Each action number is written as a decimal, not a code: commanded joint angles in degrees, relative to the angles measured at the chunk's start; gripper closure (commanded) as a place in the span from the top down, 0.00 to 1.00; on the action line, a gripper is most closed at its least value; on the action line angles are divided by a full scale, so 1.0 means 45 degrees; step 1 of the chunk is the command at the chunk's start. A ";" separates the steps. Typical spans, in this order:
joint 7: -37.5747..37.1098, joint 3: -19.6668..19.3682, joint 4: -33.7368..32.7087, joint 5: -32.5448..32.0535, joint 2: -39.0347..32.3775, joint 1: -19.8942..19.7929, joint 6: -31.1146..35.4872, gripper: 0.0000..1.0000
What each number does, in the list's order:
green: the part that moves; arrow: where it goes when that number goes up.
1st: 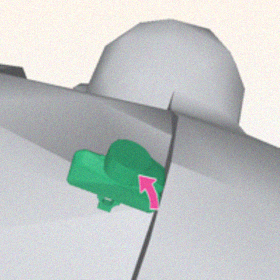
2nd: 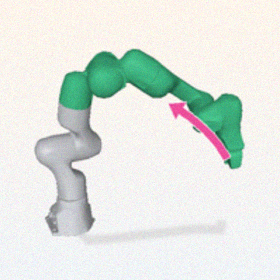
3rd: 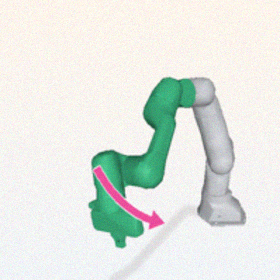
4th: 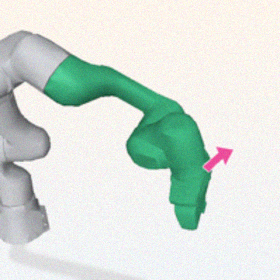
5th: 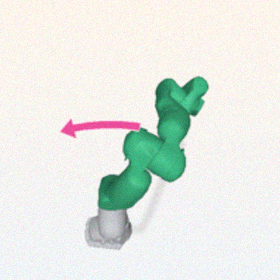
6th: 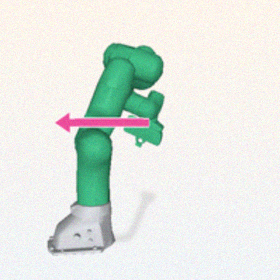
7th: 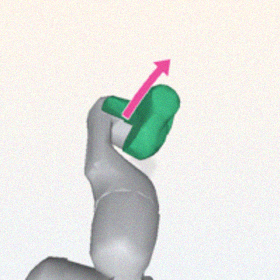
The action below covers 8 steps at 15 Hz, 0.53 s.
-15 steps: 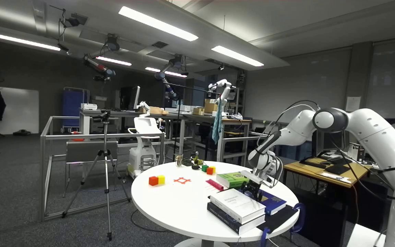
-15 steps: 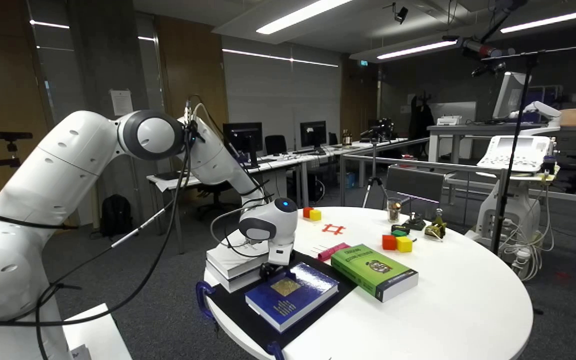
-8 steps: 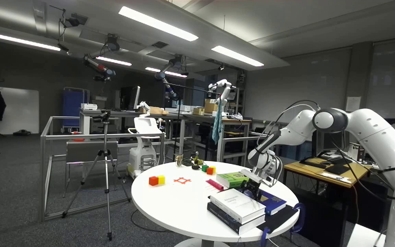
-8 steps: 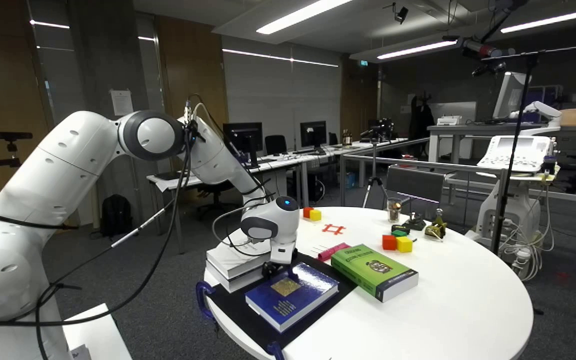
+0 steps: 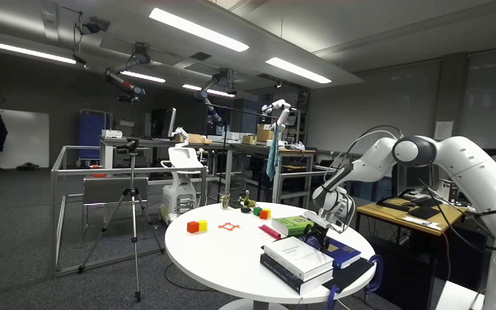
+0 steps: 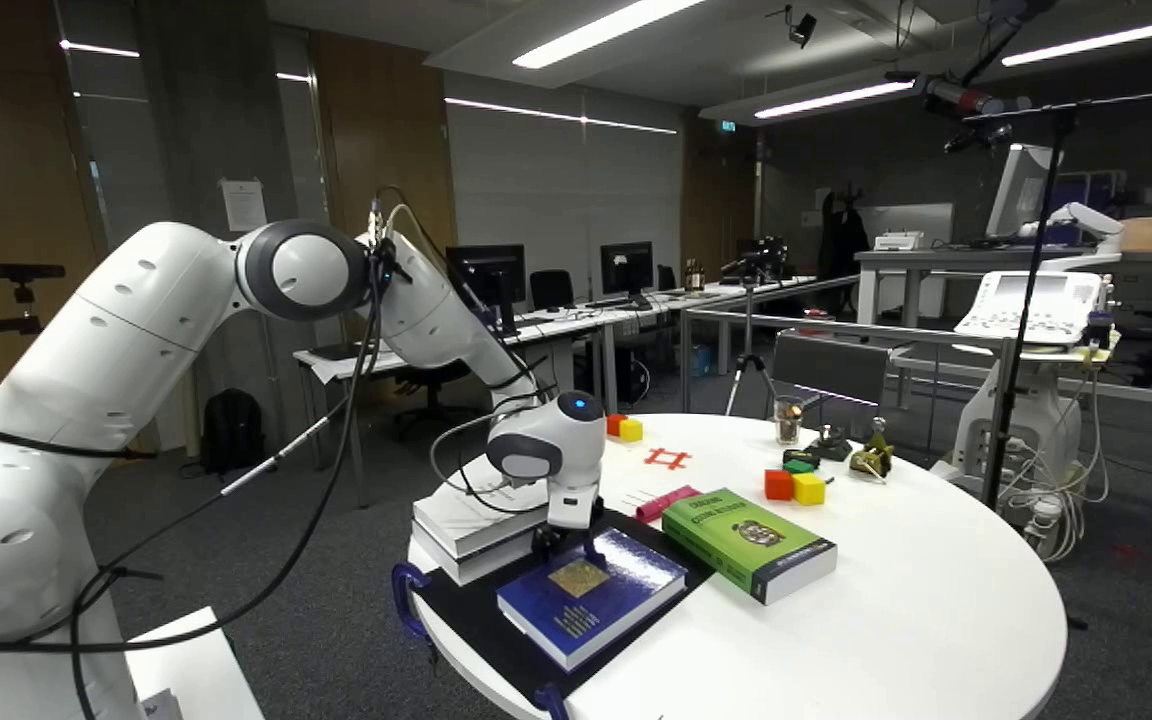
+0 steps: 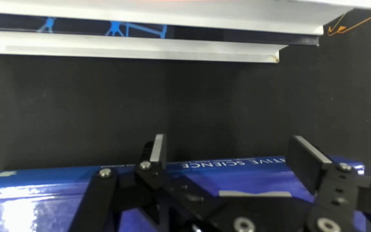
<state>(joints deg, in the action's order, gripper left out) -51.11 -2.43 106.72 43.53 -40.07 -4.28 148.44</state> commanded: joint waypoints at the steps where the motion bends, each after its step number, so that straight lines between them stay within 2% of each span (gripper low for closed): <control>1: 0.0147 -0.0139 -0.0389 0.0194 -0.0142 -0.0322 -0.0010 1.00; 8: 0.0109 -0.0363 -0.0490 0.0165 -0.0121 -0.0552 -0.0081 1.00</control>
<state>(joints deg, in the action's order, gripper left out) -51.11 -3.80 106.12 43.53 -40.08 -5.53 148.45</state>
